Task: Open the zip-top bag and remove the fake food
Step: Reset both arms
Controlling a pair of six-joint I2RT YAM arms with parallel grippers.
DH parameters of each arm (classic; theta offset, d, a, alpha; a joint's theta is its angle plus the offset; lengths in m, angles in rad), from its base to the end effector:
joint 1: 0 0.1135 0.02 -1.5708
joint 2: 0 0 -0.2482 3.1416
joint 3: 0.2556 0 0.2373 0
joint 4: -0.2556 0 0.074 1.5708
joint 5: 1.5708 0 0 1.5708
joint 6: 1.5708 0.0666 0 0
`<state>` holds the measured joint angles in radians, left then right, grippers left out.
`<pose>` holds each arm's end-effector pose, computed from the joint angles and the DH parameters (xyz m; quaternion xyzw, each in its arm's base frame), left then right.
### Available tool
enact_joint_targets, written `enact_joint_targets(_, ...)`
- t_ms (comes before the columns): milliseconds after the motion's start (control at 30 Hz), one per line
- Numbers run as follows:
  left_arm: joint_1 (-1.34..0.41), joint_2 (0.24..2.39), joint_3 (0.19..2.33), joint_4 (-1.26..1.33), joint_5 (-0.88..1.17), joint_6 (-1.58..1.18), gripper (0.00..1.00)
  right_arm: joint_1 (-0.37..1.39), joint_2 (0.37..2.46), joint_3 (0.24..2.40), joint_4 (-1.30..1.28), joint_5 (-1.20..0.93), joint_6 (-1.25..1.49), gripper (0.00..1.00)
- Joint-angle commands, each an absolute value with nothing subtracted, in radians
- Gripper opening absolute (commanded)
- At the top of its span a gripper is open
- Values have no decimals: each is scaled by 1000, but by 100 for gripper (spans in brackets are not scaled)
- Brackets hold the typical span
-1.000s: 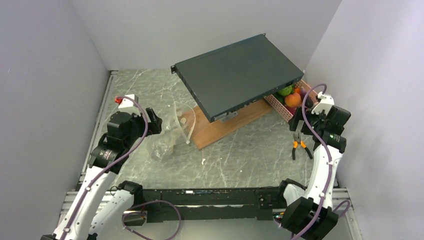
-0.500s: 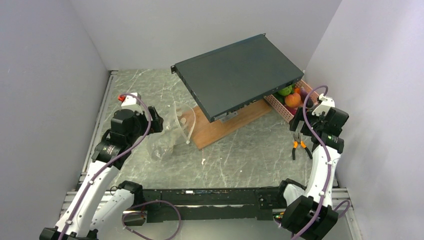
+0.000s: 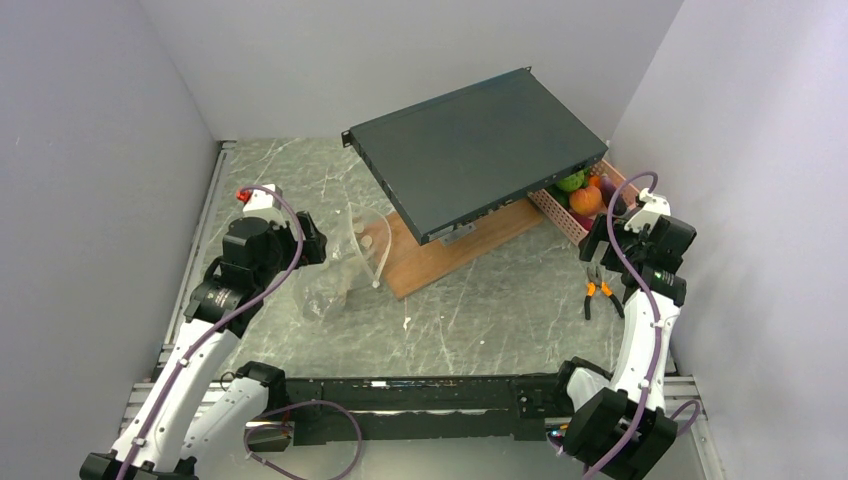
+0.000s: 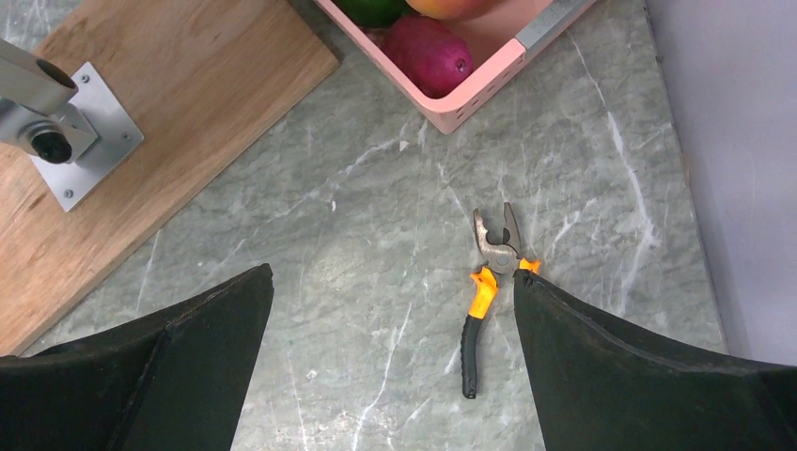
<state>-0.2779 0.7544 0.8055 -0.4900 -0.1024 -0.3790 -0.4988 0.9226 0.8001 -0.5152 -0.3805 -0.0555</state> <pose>0.1868 -0.0462 0.2955 -0.0700 0.8405 -0.1319 0.5208 0.2002 -0.0809 0.2620 0.1098 0.8743 0.0416 0.4710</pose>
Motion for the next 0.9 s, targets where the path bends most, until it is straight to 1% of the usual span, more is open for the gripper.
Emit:
enact_joint_targets(0, -272, 742, 819, -458, -103, -373, 100, -503, 920, 797, -469, -359, -28, 100)
enact_joint_targets(867, -267, 693, 801, -496, -114, -379, 100, -503, 894, 788, -493, -351, -33, 100)
